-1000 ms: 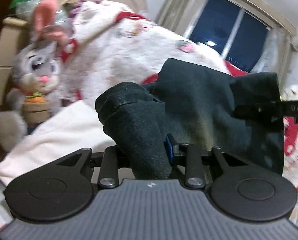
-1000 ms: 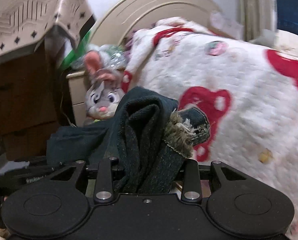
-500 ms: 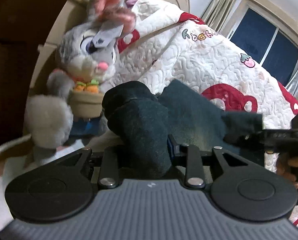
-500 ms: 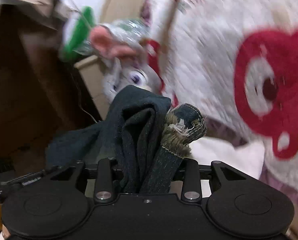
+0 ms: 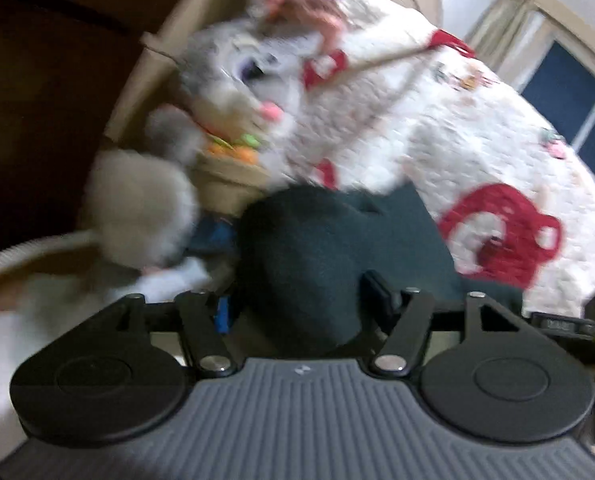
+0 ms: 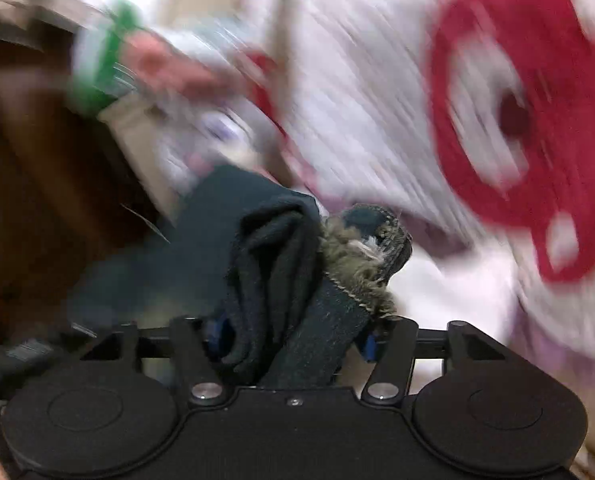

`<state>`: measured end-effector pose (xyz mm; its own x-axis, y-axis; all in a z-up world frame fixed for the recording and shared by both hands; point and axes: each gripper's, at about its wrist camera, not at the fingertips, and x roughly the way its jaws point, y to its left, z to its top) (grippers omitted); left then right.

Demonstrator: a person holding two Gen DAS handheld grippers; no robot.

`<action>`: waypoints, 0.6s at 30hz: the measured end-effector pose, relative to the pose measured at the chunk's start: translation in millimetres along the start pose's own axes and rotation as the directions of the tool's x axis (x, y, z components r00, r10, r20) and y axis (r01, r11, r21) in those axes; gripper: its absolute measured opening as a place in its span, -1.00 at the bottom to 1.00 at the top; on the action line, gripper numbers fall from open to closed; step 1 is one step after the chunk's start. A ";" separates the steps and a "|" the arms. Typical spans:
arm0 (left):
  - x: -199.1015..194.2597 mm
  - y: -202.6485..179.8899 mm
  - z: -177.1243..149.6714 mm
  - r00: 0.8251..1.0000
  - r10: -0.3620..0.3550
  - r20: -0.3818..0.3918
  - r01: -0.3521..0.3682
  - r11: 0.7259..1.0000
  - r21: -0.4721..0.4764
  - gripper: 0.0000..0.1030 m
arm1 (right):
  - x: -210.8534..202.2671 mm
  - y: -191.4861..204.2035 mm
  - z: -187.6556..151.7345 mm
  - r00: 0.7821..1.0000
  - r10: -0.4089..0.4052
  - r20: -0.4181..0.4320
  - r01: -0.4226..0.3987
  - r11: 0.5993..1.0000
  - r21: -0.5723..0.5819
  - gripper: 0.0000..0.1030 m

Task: Fold clothes
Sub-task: 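Lift the folded jeans with both grippers and carry them toward the clothes pile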

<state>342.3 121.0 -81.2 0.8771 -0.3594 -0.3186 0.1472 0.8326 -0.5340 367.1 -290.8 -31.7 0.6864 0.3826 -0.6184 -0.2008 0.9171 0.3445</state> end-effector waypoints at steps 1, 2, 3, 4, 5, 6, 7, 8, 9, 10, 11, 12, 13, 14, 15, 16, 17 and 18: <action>-5.8 -4.0 1.8 0.998 0.046 0.036 -0.047 0.998 0.048 0.34 | -1.4 -4.2 -0.7 1.000 0.005 -0.001 -0.005 0.999 0.035 0.28; -11.2 -7.8 3.0 0.995 0.075 0.073 -0.081 0.993 0.087 0.31 | -2.8 -8.4 -1.4 1.000 0.010 -0.002 -0.010 0.997 0.070 0.28; -16.7 -11.6 4.2 0.989 0.102 0.110 -0.116 0.985 0.124 0.31 | -4.7 -11.5 -1.6 1.000 0.013 -0.004 -0.012 0.995 0.096 0.28; -20.6 -14.7 5.1 0.983 0.121 0.136 -0.141 0.978 0.154 0.29 | -10.2 -7.2 1.6 1.000 -0.001 -0.011 0.002 0.998 0.066 0.28; -20.5 -15.6 5.2 0.984 0.119 0.135 -0.141 0.976 0.168 0.24 | -18.3 -2.7 4.4 1.000 -0.029 -0.012 0.029 0.999 0.041 0.28; -19.6 -15.7 4.3 0.984 0.117 0.133 -0.139 0.975 0.171 0.23 | -26.8 1.6 7.2 0.998 -0.060 -0.008 0.060 0.998 0.016 0.28; -19.1 -15.5 3.4 0.985 0.118 0.129 -0.138 0.976 0.166 0.19 | -38.2 4.7 8.8 0.993 -0.113 0.024 0.113 0.994 -0.005 0.29; -19.2 -15.8 2.9 0.985 0.118 0.127 -0.139 0.977 0.164 0.15 | -49.7 7.8 10.4 0.985 -0.165 0.057 0.167 0.986 -0.025 0.29; -20.9 -17.1 3.2 0.984 0.119 0.130 -0.141 0.975 0.170 0.12 | -60.7 11.3 11.8 0.973 -0.213 0.091 0.218 0.975 -0.046 0.16; -21.8 -18.5 3.9 0.984 0.120 0.131 -0.143 0.974 0.178 0.10 | -68.0 17.6 10.8 0.963 -0.240 0.125 0.252 0.963 -0.098 -0.32; -21.9 -20.8 5.5 0.984 0.118 0.131 -0.141 0.972 0.188 0.01 | -70.4 27.9 7.6 0.954 -0.256 0.153 0.283 0.940 -0.192 -0.54; -23.5 -23.9 7.0 0.986 0.108 0.127 -0.131 0.971 0.197 -0.09 | -72.9 38.3 4.4 0.945 -0.270 0.183 0.313 0.907 -0.283 -0.66; -25.2 -26.9 8.6 0.987 0.098 0.124 -0.122 0.971 0.207 -0.19 | -75.0 48.5 0.9 0.937 -0.278 0.212 0.340 0.866 -0.366 -0.63; -26.8 -29.9 10.1 0.989 0.088 0.121 -0.113 0.970 0.217 -0.21 | -74.8 58.3 -4.0 0.933 -0.274 0.232 0.350 0.841 -0.413 -0.64; -28.5 -32.9 11.7 0.990 0.078 0.118 -0.103 0.969 0.226 -0.23 | -74.9 66.2 -7.7 0.934 -0.264 0.240 0.347 0.829 -0.439 -0.64; -30.1 -36.0 13.2 0.991 0.068 0.114 -0.093 0.967 0.236 -0.25 | -73.3 72.4 -10.9 0.936 -0.259 0.237 0.343 0.819 -0.461 -0.65; -31.8 -39.0 14.8 0.992 0.058 0.111 -0.084 0.966 0.245 -0.25 | -69.6 77.5 -12.7 0.938 -0.257 0.233 0.341 0.803 -0.489 -0.67; -33.4 -42.0 16.3 0.993 0.048 0.107 -0.074 0.964 0.255 -0.25 | -66.6 82.4 -13.7 0.935 -0.259 0.241 0.350 0.784 -0.512 -0.67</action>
<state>314.3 104.9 -35.4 0.9272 -0.2715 -0.2580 0.1932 0.9368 -0.2917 295.3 -239.2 28.2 0.8626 0.0929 -0.4974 -0.2756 0.9107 -0.3078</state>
